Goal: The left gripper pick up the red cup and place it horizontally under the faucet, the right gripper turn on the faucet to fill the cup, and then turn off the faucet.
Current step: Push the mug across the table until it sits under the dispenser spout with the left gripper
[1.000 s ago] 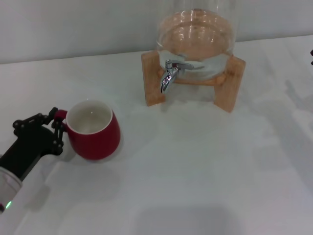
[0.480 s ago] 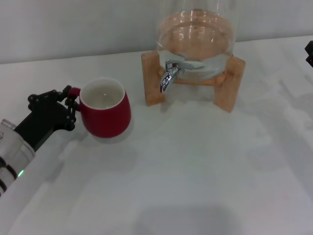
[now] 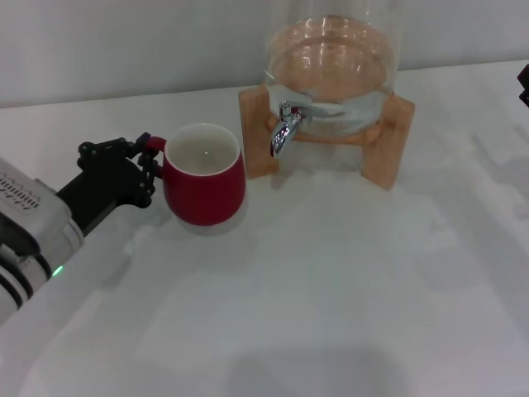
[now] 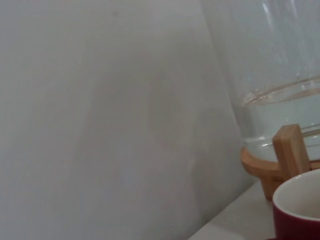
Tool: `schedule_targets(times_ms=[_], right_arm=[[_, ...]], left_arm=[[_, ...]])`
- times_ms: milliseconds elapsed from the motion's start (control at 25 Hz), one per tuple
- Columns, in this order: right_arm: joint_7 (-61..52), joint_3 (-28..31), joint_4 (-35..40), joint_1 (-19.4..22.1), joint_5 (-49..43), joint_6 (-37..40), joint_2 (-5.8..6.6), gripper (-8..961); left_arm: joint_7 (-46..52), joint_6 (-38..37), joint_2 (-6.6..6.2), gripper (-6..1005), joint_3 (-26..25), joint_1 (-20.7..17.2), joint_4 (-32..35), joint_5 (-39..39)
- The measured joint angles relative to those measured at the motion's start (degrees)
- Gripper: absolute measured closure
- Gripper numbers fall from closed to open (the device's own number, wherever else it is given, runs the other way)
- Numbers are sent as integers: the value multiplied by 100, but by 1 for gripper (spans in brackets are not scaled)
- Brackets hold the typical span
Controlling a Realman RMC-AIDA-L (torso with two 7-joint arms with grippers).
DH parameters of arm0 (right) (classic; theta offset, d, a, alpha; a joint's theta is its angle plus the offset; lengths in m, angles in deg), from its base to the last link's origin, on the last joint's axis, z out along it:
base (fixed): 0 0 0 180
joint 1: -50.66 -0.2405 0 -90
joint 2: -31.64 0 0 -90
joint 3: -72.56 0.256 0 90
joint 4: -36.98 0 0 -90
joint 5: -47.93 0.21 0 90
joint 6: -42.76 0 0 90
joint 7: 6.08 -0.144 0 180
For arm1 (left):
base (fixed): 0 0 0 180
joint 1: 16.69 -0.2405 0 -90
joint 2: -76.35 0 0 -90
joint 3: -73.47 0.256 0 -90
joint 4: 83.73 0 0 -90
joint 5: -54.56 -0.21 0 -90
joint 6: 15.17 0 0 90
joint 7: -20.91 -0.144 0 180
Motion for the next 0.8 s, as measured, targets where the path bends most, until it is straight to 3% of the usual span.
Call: schedule_targets(times_ms=[800], right_arm=[[-53,-7,0,35,-16,158,0,85]], left_arm=[[462,619,52,908,-4,230,339,-1025]])
